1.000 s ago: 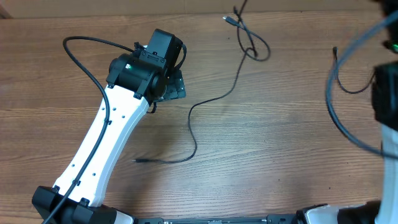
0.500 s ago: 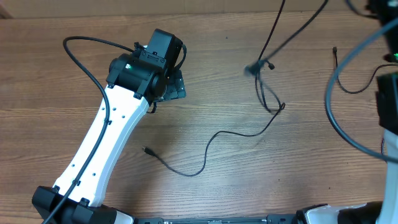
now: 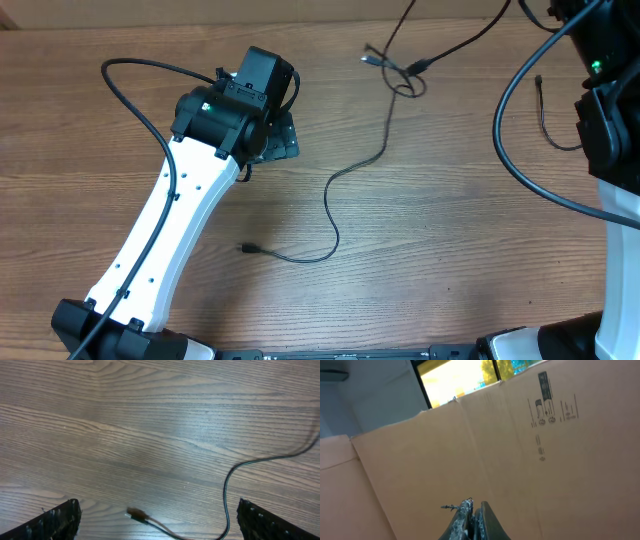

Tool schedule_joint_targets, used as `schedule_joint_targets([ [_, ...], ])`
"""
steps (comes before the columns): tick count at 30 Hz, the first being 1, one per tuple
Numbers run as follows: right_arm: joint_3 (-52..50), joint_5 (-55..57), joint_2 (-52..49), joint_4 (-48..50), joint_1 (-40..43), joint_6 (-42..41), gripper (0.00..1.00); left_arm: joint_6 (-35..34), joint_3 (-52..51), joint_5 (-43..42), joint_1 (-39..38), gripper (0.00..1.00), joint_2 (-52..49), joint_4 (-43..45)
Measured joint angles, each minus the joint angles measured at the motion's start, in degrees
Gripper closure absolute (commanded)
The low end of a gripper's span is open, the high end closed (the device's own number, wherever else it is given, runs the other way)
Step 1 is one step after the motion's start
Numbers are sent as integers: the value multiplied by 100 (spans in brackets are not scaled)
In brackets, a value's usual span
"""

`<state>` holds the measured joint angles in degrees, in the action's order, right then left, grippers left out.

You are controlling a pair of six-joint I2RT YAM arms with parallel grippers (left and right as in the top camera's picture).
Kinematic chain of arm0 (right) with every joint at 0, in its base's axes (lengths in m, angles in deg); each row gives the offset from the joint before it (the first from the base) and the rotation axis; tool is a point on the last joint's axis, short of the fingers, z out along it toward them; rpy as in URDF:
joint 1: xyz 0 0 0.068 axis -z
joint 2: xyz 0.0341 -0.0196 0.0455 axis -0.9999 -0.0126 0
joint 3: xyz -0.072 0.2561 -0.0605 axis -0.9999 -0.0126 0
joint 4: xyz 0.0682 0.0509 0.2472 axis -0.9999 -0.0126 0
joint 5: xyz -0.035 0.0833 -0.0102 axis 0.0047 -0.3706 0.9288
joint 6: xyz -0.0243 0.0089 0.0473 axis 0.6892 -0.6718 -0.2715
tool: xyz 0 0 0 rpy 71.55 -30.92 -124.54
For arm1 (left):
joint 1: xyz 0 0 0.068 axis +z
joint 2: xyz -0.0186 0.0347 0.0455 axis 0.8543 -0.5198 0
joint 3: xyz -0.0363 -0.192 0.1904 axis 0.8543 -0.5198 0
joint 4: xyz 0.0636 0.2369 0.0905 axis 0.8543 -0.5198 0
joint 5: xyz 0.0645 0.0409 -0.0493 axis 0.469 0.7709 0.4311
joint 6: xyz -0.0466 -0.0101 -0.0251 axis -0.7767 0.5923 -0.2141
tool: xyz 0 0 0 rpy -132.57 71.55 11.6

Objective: Untangle cables

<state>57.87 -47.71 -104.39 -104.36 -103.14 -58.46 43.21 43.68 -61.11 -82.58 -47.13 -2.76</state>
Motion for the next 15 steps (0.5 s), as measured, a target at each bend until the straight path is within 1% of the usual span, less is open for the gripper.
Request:
schedule_joint_targets([
  [4, 0, 26, 0, -146, 0, 35, 96, -2, 0, 2, 0, 0, 0, 455],
  [10, 0, 35, -11, -299, 0, 61, 96, -2, 0, -94, 0, 0, 0, 651],
  [12, 2, 39, -22, -306, 0, 63, 96, -4, 0, -407, 0, 0, 0, 791],
  [15, 2, 39, -55, -308, 0, 76, 96, -15, 0, -1274, 0, 0, 0, 1019],
])
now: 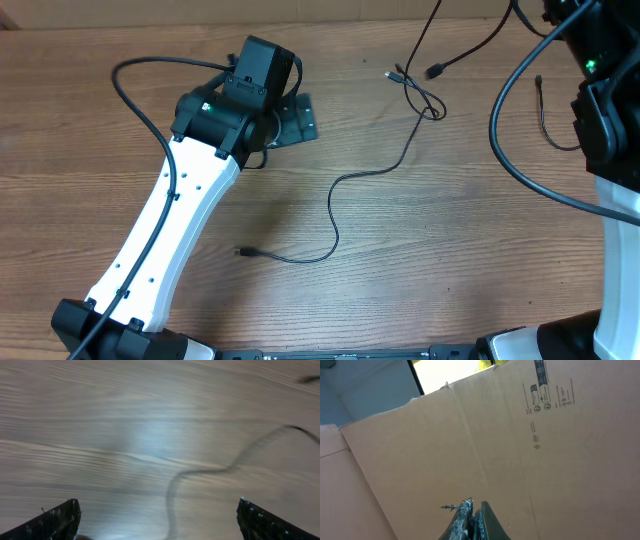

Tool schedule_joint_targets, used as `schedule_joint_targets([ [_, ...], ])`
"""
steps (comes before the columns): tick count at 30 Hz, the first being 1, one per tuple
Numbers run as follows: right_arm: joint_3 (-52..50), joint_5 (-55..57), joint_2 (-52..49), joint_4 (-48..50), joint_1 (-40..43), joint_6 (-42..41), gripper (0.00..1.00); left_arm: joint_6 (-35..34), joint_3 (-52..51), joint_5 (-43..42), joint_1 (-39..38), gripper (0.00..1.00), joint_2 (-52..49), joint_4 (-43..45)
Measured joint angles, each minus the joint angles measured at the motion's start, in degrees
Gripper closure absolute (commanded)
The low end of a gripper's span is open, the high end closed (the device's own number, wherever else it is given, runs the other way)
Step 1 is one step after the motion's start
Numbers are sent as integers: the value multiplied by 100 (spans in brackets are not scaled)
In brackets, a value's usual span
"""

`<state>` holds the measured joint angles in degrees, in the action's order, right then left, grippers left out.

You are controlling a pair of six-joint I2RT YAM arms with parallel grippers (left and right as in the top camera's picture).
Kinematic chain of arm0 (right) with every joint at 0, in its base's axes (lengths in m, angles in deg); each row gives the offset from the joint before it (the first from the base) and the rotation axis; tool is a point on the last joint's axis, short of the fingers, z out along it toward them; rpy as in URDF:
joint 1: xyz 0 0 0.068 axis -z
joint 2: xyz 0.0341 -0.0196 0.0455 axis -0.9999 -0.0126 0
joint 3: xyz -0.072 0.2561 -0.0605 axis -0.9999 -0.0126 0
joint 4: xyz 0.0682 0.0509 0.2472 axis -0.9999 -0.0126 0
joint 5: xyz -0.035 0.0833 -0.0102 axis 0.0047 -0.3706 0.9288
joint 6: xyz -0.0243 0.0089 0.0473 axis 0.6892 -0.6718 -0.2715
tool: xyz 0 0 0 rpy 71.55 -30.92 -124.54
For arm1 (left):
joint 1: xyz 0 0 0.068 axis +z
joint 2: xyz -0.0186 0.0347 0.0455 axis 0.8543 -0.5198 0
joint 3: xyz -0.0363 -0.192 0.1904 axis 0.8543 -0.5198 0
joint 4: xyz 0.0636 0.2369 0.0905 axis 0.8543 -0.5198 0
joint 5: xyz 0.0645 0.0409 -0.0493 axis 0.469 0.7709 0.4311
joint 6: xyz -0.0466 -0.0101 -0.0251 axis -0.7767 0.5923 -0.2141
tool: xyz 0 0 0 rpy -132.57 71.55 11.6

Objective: Untangle cables

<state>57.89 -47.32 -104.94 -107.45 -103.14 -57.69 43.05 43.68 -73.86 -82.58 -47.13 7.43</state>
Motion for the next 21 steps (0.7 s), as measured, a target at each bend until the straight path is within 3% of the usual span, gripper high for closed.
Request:
schedule_joint_targets([
  [7, 0, -4, -133, 0, 0, 0, 96, -2, 0, -1390, -247, 0, -146, 155],
  [14, 0, -2, -184, 2, 0, 0, 96, -330, 0, -1742, -826, 0, -750, 745],
  [21, -2, -2, -184, 0, 0, 0, 96, -579, 0, -1818, -1325, 0, -1346, 1917],
])
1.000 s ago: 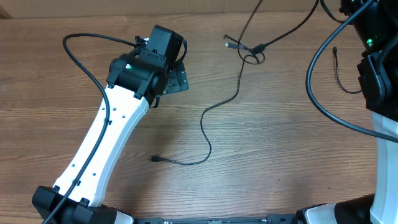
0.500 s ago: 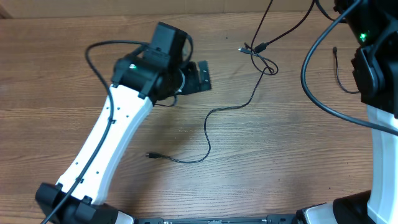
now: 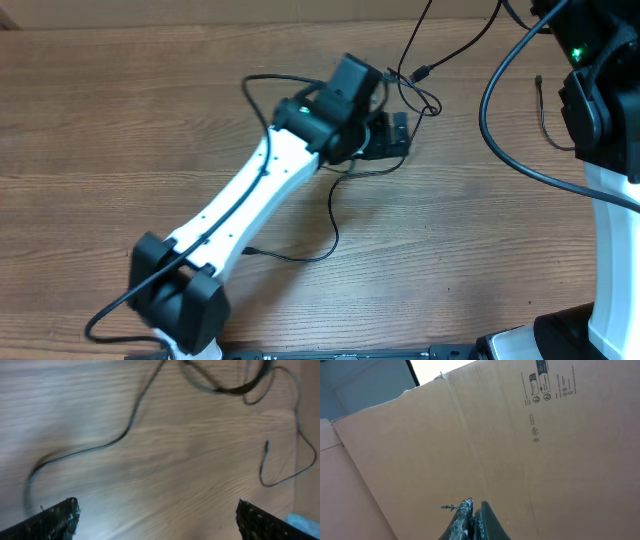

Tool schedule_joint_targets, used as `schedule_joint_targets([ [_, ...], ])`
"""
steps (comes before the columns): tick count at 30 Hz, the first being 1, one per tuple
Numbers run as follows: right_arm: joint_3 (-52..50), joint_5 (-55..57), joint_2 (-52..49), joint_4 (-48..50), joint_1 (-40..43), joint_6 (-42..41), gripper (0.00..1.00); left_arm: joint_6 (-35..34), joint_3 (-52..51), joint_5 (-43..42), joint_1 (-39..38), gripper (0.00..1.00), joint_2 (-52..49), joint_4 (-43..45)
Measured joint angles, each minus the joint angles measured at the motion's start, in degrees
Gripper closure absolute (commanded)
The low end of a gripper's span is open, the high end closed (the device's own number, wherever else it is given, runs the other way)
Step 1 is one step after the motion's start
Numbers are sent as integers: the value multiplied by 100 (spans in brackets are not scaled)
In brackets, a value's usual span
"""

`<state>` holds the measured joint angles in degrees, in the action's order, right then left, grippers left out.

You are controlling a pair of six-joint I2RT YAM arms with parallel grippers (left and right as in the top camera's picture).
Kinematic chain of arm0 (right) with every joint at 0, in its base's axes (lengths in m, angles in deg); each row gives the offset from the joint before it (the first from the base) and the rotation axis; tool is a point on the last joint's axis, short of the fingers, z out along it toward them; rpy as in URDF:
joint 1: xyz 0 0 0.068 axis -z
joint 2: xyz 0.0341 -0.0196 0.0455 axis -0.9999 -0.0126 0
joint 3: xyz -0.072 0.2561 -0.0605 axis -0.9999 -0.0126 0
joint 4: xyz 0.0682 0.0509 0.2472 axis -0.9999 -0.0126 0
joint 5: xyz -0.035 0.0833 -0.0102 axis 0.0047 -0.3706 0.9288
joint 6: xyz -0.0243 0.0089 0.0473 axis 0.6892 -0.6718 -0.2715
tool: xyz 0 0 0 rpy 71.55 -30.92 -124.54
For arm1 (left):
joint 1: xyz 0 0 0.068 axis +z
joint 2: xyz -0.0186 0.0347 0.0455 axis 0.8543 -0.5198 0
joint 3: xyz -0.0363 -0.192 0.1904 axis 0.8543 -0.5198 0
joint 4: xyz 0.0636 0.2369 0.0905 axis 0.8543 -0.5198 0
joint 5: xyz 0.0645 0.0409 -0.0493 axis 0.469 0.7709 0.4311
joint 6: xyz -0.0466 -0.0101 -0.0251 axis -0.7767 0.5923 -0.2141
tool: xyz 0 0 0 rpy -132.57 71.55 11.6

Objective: Untangle cables

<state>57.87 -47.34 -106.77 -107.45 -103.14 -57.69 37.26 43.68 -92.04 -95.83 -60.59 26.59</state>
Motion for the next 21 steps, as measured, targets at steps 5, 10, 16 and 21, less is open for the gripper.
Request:
schedule_joint_targets([
  [5, 0, 0, 0, 2, 0, 0, 96, -24, 0, 37, -179, 16, -380, 852],
  [10, 0, 0, 0, -13, 0, 0, 96, -153, 0, 479, -173, 7, -605, 1082],
  [16, 0, 0, 0, -17, 0, 0, 96, -573, 0, 1032, -94, 5, -632, 1314],
  [21, 2, 0, 0, -20, 0, 0, 96, -846, 0, 1224, -57, 5, -632, 1884],
])
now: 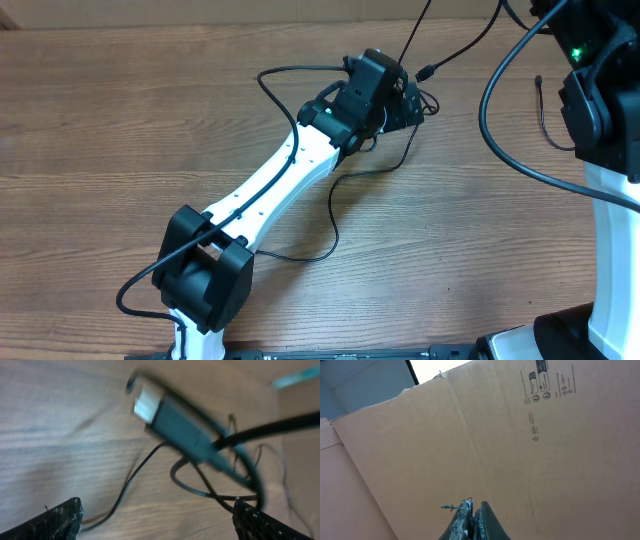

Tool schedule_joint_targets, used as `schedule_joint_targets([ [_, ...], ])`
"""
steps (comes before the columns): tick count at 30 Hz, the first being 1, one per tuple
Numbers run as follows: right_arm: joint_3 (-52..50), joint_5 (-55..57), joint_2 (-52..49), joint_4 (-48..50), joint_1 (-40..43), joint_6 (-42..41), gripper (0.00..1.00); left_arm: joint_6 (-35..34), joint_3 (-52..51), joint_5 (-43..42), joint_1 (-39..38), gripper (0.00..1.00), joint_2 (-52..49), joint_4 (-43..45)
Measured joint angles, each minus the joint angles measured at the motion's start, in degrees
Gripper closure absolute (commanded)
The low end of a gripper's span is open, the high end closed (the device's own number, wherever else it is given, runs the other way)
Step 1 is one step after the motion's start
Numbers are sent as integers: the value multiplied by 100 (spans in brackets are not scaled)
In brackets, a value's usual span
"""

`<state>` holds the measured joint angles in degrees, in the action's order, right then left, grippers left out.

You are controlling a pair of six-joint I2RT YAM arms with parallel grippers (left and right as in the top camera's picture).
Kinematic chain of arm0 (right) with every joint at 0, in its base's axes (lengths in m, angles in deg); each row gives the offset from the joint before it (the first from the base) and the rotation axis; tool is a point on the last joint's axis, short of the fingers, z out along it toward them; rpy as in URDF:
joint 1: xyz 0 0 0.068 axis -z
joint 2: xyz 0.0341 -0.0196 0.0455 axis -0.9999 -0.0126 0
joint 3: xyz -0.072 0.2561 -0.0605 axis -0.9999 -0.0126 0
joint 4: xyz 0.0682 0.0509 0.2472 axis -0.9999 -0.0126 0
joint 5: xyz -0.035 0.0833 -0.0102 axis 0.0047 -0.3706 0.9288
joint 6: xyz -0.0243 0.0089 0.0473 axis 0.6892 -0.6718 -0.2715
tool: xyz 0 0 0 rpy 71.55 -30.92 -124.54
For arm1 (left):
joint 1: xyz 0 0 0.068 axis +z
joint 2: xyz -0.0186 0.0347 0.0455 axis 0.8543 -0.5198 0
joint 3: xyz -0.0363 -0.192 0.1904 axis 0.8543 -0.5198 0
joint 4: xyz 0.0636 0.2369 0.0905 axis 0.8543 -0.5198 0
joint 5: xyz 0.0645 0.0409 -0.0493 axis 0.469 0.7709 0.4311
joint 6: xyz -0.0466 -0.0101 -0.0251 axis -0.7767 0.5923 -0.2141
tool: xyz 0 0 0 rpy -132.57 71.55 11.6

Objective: Untangle cables

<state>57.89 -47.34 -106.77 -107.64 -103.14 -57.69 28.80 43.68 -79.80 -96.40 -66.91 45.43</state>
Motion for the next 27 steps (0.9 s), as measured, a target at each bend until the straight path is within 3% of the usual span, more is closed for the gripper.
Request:
schedule_joint_targets([
  [22, 0, -448, 319, 151, 0, -280, 96, -229, 0, 597, -7, 3, -142, 278],
  [27, 0, -568, 612, 155, 0, -623, 96, -234, 0, 645, -4, 13, -234, 339],
])
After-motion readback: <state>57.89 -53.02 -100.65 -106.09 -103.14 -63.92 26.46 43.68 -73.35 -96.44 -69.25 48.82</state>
